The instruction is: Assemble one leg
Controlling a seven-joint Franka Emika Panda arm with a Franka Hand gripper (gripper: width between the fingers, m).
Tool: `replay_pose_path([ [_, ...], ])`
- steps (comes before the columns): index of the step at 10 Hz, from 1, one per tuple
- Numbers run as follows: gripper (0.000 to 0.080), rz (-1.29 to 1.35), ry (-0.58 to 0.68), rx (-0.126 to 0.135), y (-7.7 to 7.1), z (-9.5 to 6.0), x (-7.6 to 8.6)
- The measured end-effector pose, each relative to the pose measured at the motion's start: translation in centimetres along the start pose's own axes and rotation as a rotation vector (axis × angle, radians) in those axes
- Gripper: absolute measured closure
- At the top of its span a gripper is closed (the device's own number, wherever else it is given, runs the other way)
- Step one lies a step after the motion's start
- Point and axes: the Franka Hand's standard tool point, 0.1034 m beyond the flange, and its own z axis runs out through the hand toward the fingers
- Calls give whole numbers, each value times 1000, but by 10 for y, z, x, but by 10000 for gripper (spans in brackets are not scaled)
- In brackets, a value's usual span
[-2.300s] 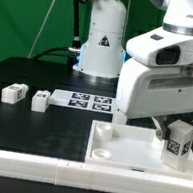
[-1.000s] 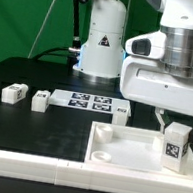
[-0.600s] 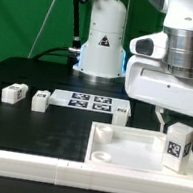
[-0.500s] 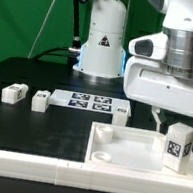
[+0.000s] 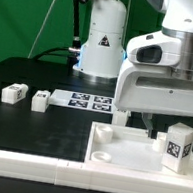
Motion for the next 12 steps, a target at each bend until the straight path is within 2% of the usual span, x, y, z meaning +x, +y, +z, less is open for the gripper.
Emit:
replay_pose_path([
  [6, 151, -441, -6, -20, 4, 0, 0],
  [8, 151, -440, -6, -20, 4, 0, 0],
  [10, 408, -440, -6, -20, 4, 0, 0],
  [11, 408, -413, -6, -20, 4, 0, 0],
  [12, 509, -387, -6, -18, 3, 0, 0],
])
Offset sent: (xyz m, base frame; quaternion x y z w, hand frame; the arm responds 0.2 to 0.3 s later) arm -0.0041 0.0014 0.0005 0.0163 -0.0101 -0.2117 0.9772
